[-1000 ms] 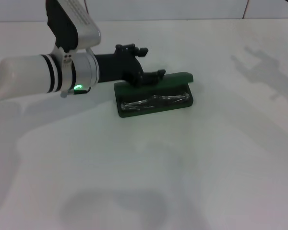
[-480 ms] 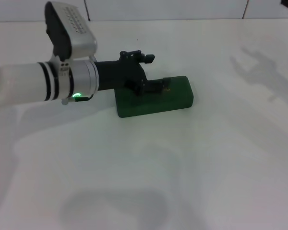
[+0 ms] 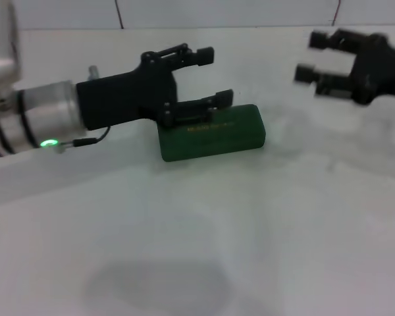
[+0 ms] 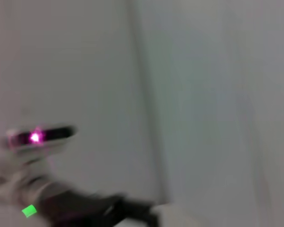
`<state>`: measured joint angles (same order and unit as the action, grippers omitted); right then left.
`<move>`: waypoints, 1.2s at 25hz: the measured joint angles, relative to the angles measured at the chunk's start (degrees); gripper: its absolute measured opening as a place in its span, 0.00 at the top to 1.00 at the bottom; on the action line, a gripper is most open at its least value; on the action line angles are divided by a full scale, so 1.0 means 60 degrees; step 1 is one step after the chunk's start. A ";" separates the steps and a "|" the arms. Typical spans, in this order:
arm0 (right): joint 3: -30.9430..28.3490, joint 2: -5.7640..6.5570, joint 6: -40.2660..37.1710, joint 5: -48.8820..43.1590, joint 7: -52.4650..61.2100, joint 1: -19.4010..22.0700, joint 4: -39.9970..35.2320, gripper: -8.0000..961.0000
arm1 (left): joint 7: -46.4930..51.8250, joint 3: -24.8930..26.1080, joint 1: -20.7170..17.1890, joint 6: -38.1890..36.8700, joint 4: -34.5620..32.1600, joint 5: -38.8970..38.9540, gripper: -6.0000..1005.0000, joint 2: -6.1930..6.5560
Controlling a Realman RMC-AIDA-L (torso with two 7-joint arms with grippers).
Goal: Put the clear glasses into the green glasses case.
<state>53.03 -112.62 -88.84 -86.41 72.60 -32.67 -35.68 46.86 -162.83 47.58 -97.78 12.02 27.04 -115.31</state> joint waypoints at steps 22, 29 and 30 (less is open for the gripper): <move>0.0944 -0.0533 -0.0291 -0.0637 -0.1797 -0.0265 0.0014 0.08 | -0.0399 -0.0006 -0.1386 -0.1384 0.0338 0.0494 0.19 -0.0026; 0.0924 -0.0542 -0.0250 -0.0580 -0.1880 -0.0204 0.0021 0.08 | -0.0598 -0.0007 -0.1426 -0.1473 0.0364 0.0515 0.19 -0.0097; 0.0894 -0.0546 -0.0250 -0.0553 -0.1935 -0.0191 0.0025 0.08 | -0.0606 -0.0006 -0.1427 -0.1474 0.0365 0.0516 0.19 -0.0100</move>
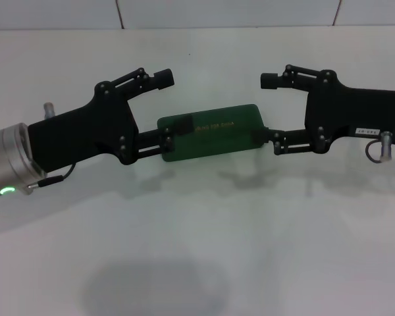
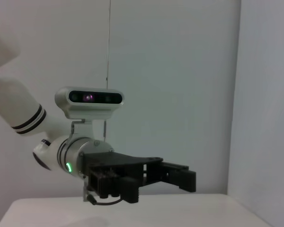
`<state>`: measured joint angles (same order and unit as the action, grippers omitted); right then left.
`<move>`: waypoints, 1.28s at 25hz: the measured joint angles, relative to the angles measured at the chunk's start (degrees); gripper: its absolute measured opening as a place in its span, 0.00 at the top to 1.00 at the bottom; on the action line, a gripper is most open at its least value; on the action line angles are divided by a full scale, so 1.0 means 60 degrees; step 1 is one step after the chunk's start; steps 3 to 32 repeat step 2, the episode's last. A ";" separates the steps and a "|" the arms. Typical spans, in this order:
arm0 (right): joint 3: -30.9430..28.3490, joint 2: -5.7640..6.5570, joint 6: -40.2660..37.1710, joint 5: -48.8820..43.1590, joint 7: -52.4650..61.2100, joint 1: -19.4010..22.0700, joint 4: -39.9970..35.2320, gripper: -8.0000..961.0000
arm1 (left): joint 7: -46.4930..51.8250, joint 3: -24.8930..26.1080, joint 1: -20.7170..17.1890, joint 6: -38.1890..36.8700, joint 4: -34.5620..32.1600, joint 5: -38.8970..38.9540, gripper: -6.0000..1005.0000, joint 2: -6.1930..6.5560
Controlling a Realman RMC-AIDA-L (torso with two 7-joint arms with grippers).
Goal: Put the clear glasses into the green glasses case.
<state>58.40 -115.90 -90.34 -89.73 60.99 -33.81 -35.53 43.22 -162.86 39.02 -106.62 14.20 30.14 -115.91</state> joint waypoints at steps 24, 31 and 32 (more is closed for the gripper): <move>-0.0030 -0.0006 0.0002 0.0094 -0.0086 0.0019 0.0050 0.08 | -0.0078 0.0010 -0.0003 0.0001 0.0005 0.0003 0.19 -0.0018; -0.0030 -0.0006 0.0002 0.0094 -0.0086 0.0019 0.0050 0.08 | -0.0078 0.0010 -0.0003 0.0001 0.0005 0.0003 0.19 -0.0018; -0.0030 -0.0006 0.0002 0.0094 -0.0086 0.0019 0.0050 0.08 | -0.0078 0.0010 -0.0003 0.0001 0.0005 0.0003 0.19 -0.0018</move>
